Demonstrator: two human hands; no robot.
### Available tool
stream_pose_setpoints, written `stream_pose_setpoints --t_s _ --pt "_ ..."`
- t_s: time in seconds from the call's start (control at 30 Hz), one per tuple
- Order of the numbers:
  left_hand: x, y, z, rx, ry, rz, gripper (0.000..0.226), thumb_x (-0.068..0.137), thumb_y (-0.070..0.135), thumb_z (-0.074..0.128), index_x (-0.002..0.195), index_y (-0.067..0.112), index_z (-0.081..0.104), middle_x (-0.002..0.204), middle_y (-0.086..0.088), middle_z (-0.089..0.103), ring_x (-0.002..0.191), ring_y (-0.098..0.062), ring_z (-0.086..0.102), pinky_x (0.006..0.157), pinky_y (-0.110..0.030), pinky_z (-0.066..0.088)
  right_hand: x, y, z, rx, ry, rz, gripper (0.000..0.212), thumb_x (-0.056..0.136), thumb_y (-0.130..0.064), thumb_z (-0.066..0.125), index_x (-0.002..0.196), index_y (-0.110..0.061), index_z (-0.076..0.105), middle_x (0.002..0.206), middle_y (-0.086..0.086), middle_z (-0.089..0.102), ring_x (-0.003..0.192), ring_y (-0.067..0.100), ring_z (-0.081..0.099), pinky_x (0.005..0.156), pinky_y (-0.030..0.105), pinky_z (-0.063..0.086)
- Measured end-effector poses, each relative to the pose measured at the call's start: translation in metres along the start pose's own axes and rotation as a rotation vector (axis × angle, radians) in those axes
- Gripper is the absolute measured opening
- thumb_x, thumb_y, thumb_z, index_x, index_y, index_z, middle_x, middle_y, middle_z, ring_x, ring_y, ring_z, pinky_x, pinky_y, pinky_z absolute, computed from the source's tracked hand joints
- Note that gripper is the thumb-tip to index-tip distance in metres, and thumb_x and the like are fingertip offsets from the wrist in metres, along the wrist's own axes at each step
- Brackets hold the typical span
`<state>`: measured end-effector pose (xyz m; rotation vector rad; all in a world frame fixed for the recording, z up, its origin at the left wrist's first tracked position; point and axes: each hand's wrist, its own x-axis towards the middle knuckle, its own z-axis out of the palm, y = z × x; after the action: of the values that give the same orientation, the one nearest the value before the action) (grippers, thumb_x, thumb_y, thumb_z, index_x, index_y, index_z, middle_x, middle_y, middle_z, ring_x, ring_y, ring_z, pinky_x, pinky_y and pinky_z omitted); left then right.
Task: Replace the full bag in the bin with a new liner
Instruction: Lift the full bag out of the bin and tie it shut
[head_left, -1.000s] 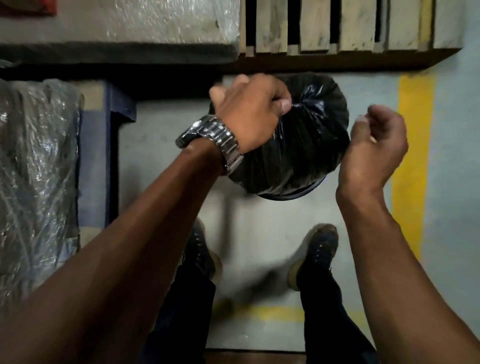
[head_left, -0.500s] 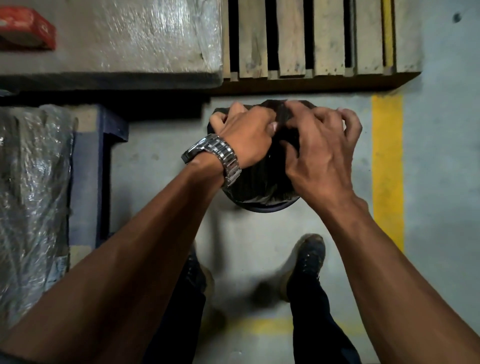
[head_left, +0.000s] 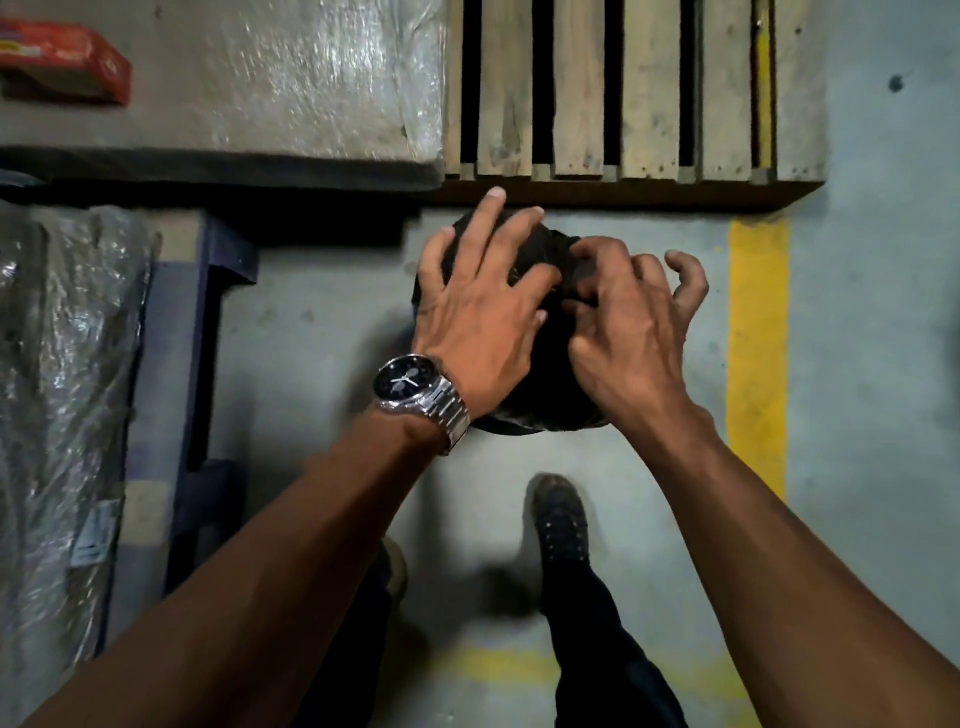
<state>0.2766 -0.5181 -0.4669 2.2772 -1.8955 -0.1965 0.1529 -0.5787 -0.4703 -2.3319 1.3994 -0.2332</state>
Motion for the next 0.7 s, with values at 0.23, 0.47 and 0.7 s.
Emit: stream_pose_setpoints --t_s 0.23,0.47,0.7 --pt "-0.003 0.010 0.001 -0.021 0.051 -0.054 0.023 0.077 0.031 0.056 0.093 0.028 0.073 0.145 -0.002 0.047 0.138 -0.031 0.036 0.106 -0.042 0.016 0.006 0.003 -0.011 0.222 -0.052 -0.033 0.042 0.081 -0.007 0.061 0.115 -0.028 0.049 0.085 -0.010 0.066 0.110 0.011 0.054 0.108 0.031 0.008" --pt "-0.004 0.022 -0.008 -0.111 0.093 -0.198 0.021 0.069 0.014 0.062 0.085 0.024 0.070 0.138 0.001 0.052 0.136 -0.027 0.036 0.102 -0.042 0.016 0.013 0.000 -0.032 0.191 -0.111 -0.182 0.029 0.085 -0.013 0.061 0.110 -0.028 0.055 0.084 -0.010 0.068 0.110 0.010 0.051 0.108 0.031 0.005" --pt "-0.016 0.017 -0.048 0.034 0.135 -0.364 0.015 0.074 0.024 0.055 0.087 0.025 0.062 0.148 0.001 0.037 0.143 -0.023 0.017 0.104 -0.043 0.006 0.023 -0.030 -0.066 -0.144 -0.032 -0.499 0.019 0.087 -0.039 0.058 0.096 -0.029 0.070 0.093 -0.009 0.068 0.109 0.021 0.050 0.107 0.038 0.004"
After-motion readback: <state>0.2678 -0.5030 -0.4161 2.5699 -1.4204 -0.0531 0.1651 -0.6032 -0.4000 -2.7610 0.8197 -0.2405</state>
